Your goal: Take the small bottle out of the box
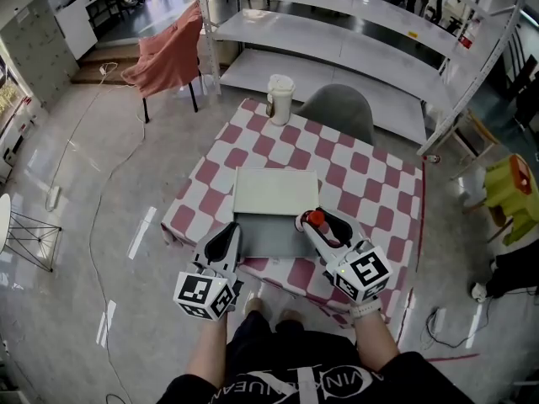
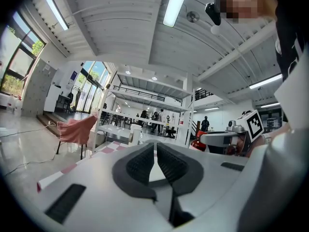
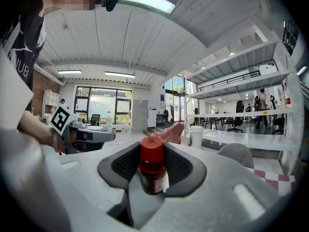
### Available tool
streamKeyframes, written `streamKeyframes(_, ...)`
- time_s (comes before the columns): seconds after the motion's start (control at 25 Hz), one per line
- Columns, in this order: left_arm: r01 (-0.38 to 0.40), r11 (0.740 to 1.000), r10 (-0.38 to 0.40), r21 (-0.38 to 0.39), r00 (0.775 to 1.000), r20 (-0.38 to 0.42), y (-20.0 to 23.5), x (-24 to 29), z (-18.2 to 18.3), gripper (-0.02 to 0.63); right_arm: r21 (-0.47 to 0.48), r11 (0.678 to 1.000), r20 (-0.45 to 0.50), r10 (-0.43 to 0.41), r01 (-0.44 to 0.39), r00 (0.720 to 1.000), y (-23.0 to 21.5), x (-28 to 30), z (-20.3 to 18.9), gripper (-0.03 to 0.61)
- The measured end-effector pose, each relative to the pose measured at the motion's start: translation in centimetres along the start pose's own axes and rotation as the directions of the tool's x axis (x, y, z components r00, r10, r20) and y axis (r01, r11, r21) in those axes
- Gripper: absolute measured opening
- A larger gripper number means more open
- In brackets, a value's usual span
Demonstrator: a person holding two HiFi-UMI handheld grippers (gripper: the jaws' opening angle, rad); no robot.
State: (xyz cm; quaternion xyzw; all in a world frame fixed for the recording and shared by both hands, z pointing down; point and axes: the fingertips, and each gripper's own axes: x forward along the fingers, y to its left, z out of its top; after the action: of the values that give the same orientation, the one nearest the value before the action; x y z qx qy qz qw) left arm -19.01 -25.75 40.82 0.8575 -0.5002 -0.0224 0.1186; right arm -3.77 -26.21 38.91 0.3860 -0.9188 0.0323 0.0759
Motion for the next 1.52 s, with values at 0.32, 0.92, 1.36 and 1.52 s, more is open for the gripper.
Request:
streamKeyframes(0.32,0.01,1.0,-0.01,0.006,1.0,0.013,-0.3,0.0,0.8,0.026,0.01,1.0,0.016,-0.006,0.006,1.0,0.0,-0.4,0.8,0.146)
streamKeyframes(0.92,0.013,1.0,-0.014,0.024,0.999,0.042,-0.6,-0.2,2.0,0.026,0.0,1.0,0.05,0.0,0.0,0.999,0.1,-0.7,2.3,0.146)
streamKeyframes(1.36,0.019,0.997,-0.023,0.072,0.998,0.056,-1.2,-0.5,3.0,0.026,-0.011,1.0,0.067,-0.006,0.007,0.998,0.4,-1.1,3.3,0.146)
streamKeyframes(1.52,0.015,0.998,-0.019,0.066,0.998,0.062,-0.9,-0.8,3.1,0.026,-0.013,1.0,0.069,-0.009,0.01,0.998,0.6,-1.2,3.5,0.146)
